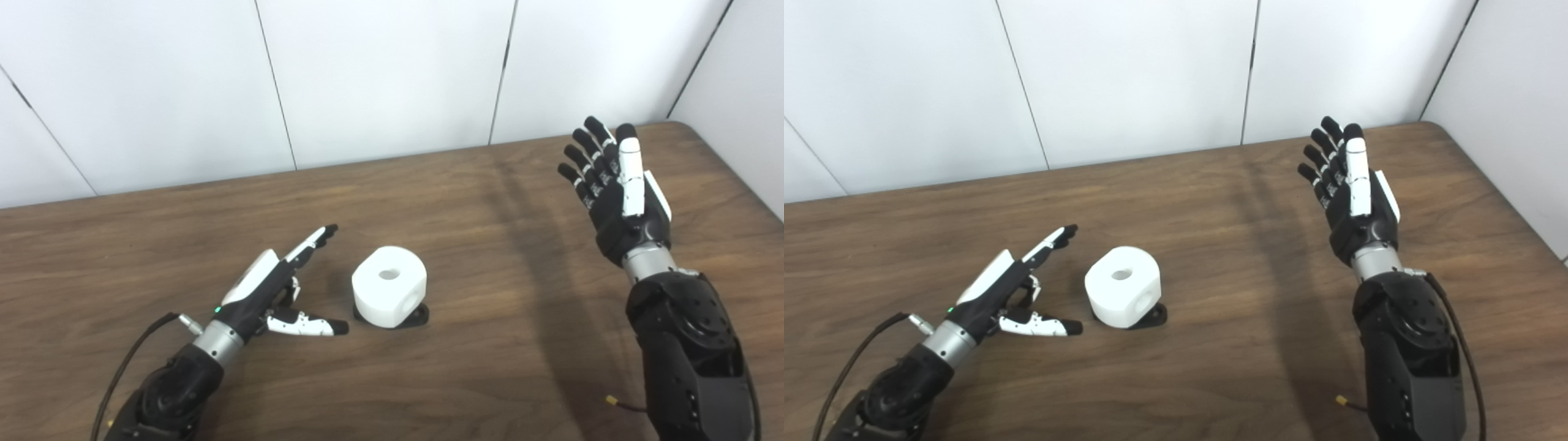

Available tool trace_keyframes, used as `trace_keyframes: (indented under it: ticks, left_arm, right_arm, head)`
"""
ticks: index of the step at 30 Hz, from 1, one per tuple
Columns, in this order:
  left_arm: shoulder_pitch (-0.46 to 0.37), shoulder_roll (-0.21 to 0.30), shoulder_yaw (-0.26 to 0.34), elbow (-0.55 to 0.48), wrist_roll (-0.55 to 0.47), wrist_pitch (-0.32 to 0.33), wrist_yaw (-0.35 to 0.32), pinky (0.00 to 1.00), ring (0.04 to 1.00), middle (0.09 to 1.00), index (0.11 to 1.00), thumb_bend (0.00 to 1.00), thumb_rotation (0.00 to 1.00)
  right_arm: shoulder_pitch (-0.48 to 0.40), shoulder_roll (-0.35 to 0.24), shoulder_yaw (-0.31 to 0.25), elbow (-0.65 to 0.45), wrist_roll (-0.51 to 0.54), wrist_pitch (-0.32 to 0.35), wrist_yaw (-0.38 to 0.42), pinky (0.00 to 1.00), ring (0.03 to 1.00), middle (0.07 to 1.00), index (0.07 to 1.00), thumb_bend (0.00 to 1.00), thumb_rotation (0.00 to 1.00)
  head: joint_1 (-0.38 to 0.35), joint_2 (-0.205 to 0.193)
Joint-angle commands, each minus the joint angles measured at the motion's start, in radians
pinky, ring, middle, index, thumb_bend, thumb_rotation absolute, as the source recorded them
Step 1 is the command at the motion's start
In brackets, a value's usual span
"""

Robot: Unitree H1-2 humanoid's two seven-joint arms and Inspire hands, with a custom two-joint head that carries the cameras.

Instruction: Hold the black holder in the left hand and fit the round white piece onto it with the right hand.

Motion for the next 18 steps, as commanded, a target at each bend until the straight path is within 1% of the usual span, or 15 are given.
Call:
trace_keyframes:
  ticks: [1,3,4,5,7,8,9,10,11,12,13,15,18]
  left_arm:
    - [0.028,0.049,0.006,0.035,-0.007,0.025,-0.054,0.94,0.962,0.98,0.984,1.0,0.29]
    - [0.027,0.065,0.021,0.034,-0.033,0.02,-0.066,0.94,0.972,0.987,0.979,0.98,0.23]
    - [0.027,0.071,0.03,0.038,-0.045,0.011,-0.068,0.93,0.975,0.989,0.978,0.94,0.23]
    - [0.028,0.076,0.042,0.042,-0.058,0.006,-0.067,0.93,0.975,0.988,0.973,0.89,0.24]
    - [0.033,0.076,0.074,0.049,-0.098,0.016,-0.061,0.9,0.98,0.996,0.971,0.71,0.24]
    - [0.035,0.074,0.086,0.052,-0.111,0.019,-0.058,0.92,0.985,0.998,0.969,0.63,0.26]
    - [0.038,0.069,0.1,0.055,-0.118,0.02,-0.049,0.93,0.989,0.999,0.969,0.58,0.27]
    - [0.042,0.06,0.119,0.052,-0.13,0.037,-0.038,0.95,0.993,1.0,0.969,0.52,0.33]
    - [0.045,0.053,0.131,0.05,-0.139,0.049,-0.032,0.96,0.998,1.0,0.965,0.5,0.39]
    - [0.047,0.043,0.147,0.044,-0.155,0.062,-0.027,0.97,0.999,1.0,0.964,0.5,0.41]
    - [0.049,0.033,0.162,0.041,-0.174,0.06,-0.022,0.98,1.0,1.0,0.968,0.48,0.44]
    - [0.049,0.017,0.184,0.041,-0.196,0.053,-0.014,1.0,1.0,1.0,0.969,0.42,0.46]
    - [0.045,-0.008,0.21,0.052,-0.215,0.036,0.002,1.0,1.0,0.998,0.977,0.4,0.59]
  right_arm:
    - [-0.034,0.0,-0.002,-0.011,-0.002,-0.051,0.012,0.9,0.939,0.944,0.944,0.27,0.94]
    - [-0.034,0.001,0.001,-0.003,-0.005,-0.058,0.015,0.9,0.94,0.945,0.944,0.28,0.94]
    - [-0.034,0.002,0.003,0.0,-0.01,-0.059,0.013,0.9,0.939,0.943,0.942,0.28,0.94]
    - [-0.033,0.004,0.005,0.004,-0.016,-0.063,0.013,0.9,0.938,0.943,0.943,0.28,0.94]
    - [-0.029,0.005,0.012,0.013,-0.034,-0.074,0.014,0.9,0.937,0.948,0.947,0.28,0.96]
    - [-0.028,0.006,0.014,0.015,-0.041,-0.078,0.014,0.9,0.935,0.948,0.945,0.28,0.96]
    - [-0.025,0.007,0.016,0.02,-0.045,-0.083,0.017,0.89,0.934,0.947,0.945,0.28,0.97]
    - [-0.023,0.007,0.017,0.026,-0.046,-0.089,0.02,0.89,0.935,0.948,0.945,0.28,0.96]
    - [-0.022,0.008,0.018,0.03,-0.048,-0.095,0.023,0.9,0.939,0.951,0.948,0.29,0.95]
    - [-0.02,0.01,0.019,0.035,-0.049,-0.1,0.023,0.9,0.94,0.952,0.949,0.29,0.95]
    - [-0.019,0.015,0.018,0.037,-0.049,-0.101,0.021,0.9,0.939,0.951,0.948,0.29,0.94]
    - [-0.017,0.023,0.017,0.038,-0.05,-0.099,0.018,0.89,0.933,0.944,0.943,0.28,0.91]
    - [-0.012,0.028,0.016,0.034,-0.054,-0.094,0.018,0.88,0.931,0.941,0.939,0.28,0.9]
  head:
    - [0.001,-0.003]
    - [0.003,-0.006]
    - [0.004,-0.008]
    - [0.004,-0.009]
    - [0.01,-0.012]
    - [0.012,-0.014]
    - [0.016,-0.015]
    - [0.021,-0.016]
    - [0.022,-0.018]
    - [0.025,-0.02]
    - [0.027,-0.021]
    - [0.03,-0.021]
    - [0.033,-0.021]
